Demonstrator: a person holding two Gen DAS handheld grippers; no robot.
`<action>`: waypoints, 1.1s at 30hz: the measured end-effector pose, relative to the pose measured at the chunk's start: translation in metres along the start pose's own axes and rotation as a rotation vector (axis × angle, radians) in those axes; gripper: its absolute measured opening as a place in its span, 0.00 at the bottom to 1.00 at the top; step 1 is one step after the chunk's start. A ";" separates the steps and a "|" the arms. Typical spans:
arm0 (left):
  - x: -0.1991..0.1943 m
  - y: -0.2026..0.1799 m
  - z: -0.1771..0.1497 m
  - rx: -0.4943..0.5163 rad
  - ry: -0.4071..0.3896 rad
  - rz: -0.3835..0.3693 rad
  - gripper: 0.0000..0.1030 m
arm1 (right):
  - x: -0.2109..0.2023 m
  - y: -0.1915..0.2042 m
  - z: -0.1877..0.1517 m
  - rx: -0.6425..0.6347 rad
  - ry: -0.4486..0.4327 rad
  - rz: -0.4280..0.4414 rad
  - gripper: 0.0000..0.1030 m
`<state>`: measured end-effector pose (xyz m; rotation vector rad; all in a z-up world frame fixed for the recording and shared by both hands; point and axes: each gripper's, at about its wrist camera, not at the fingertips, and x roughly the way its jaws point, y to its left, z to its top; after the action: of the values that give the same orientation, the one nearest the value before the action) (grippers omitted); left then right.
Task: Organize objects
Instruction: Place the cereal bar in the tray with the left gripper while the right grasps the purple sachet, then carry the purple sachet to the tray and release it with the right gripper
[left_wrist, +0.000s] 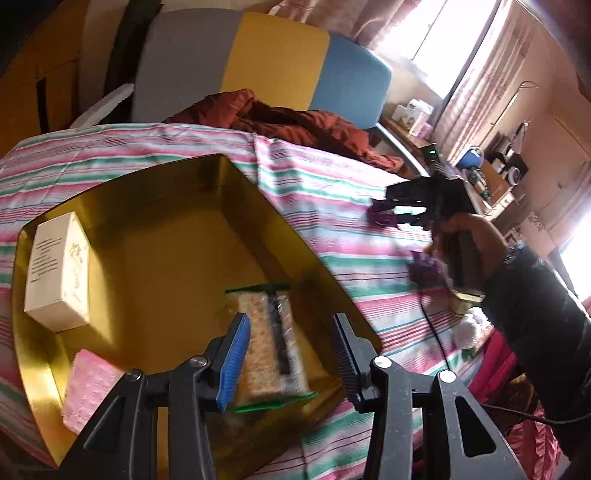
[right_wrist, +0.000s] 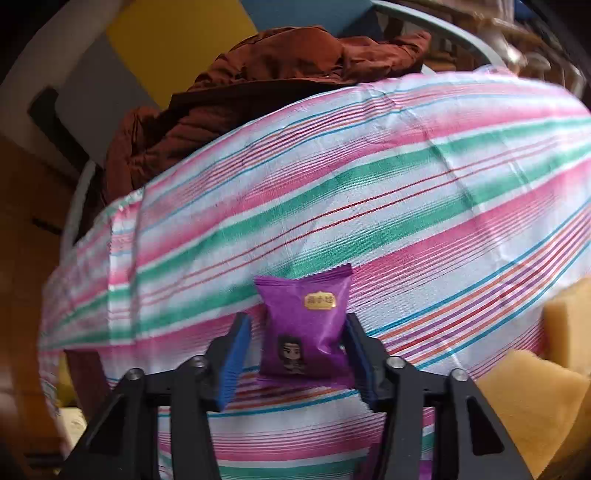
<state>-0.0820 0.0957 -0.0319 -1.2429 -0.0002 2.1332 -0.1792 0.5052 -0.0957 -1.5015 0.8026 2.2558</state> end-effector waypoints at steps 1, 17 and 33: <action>0.000 0.003 0.000 -0.009 0.000 0.000 0.41 | 0.000 0.004 -0.002 -0.035 -0.004 -0.012 0.41; -0.042 0.055 -0.030 -0.147 -0.073 0.182 0.42 | -0.067 0.078 -0.068 -0.411 -0.113 0.149 0.37; -0.077 0.086 -0.052 -0.229 -0.146 0.339 0.50 | -0.098 0.212 -0.224 -0.719 0.013 0.532 0.52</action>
<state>-0.0625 -0.0294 -0.0275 -1.2852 -0.1057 2.5736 -0.0895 0.2059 -0.0127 -1.7281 0.4308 3.1715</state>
